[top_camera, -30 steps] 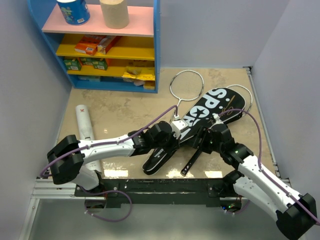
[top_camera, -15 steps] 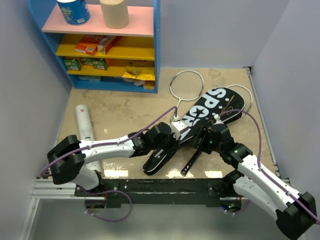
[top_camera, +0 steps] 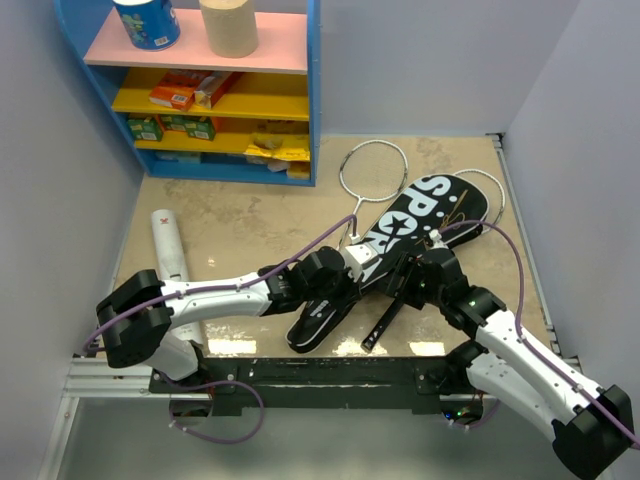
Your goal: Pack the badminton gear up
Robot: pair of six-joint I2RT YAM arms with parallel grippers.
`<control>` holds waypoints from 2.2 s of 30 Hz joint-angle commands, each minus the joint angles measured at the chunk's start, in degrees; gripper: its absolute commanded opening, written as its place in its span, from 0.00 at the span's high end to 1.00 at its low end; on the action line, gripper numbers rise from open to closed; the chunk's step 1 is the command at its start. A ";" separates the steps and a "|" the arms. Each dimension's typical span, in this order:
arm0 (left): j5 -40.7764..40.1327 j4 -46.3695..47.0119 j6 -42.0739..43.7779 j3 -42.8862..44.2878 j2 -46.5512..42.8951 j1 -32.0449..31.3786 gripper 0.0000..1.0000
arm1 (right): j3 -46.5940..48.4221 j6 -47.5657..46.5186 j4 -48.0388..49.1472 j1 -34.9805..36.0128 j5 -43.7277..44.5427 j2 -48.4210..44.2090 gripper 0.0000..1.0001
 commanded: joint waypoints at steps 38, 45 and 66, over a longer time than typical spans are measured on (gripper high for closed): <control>4.75 5.61 0.56 1.69 1.65 -2.24 1.00 | 2.59 1.17 5.29 -0.11 1.84 0.32 0.61; 2.82 2.64 2.31 1.77 0.25 -2.24 0.60 | 3.56 -1.64 5.02 -0.20 2.46 3.58 1.00; -0.61 -8.54 1.44 0.28 -5.65 -4.26 0.40 | 1.63 -1.29 8.19 -0.20 2.46 4.37 1.00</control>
